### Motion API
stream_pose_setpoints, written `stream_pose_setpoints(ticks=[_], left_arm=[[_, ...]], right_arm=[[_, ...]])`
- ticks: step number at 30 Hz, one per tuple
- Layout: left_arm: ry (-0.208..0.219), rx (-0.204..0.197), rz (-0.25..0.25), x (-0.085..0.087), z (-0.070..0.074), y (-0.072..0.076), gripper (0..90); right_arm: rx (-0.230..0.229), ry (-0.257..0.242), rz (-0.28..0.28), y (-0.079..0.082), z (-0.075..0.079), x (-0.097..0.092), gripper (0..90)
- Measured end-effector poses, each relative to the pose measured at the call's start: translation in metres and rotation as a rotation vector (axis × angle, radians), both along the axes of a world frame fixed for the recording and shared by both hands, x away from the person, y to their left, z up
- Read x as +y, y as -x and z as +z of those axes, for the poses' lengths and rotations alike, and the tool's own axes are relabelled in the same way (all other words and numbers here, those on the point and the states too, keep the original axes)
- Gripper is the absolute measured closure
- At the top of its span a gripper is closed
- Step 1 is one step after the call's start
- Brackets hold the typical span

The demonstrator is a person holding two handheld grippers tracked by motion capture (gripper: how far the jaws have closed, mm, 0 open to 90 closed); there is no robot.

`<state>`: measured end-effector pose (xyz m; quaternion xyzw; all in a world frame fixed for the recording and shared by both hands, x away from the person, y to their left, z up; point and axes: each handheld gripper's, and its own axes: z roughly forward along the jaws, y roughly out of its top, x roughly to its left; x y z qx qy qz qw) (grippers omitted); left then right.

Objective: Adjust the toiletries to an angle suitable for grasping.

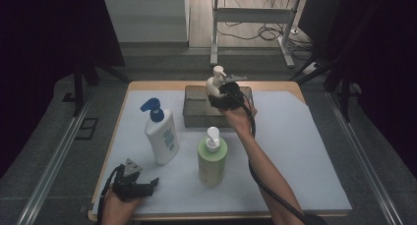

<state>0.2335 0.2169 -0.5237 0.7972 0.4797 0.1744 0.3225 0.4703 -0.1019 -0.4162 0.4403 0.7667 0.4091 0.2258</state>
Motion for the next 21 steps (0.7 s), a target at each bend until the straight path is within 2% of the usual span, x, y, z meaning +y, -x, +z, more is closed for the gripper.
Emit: stream_pose_setpoints(ticks=[5, 6, 8, 21], left_arm=[[0.0, 0.0, 0.0, 0.0, 0.0, 0.0, 12.3], [0.0, 0.0, 0.0, 0.0, 0.0, 0.0, 12.3], [-0.001, -0.001, -0.001, 0.0, 0.0, 0.0, 12.4], [0.001, -0.001, 0.0, 0.0, 0.0, 0.0, 12.4]], right_arm=[[0.012, -0.004, 0.016, 0.0, 0.001, -0.001, 34.3], [0.037, -0.014, 0.019, -0.002, 0.0, -0.002, 32.2], [0.057, -0.009, 0.026, -0.003, -0.001, -0.003, 31.7], [0.037, 0.005, 0.058, 0.013, -0.004, -0.017, 34.5]])
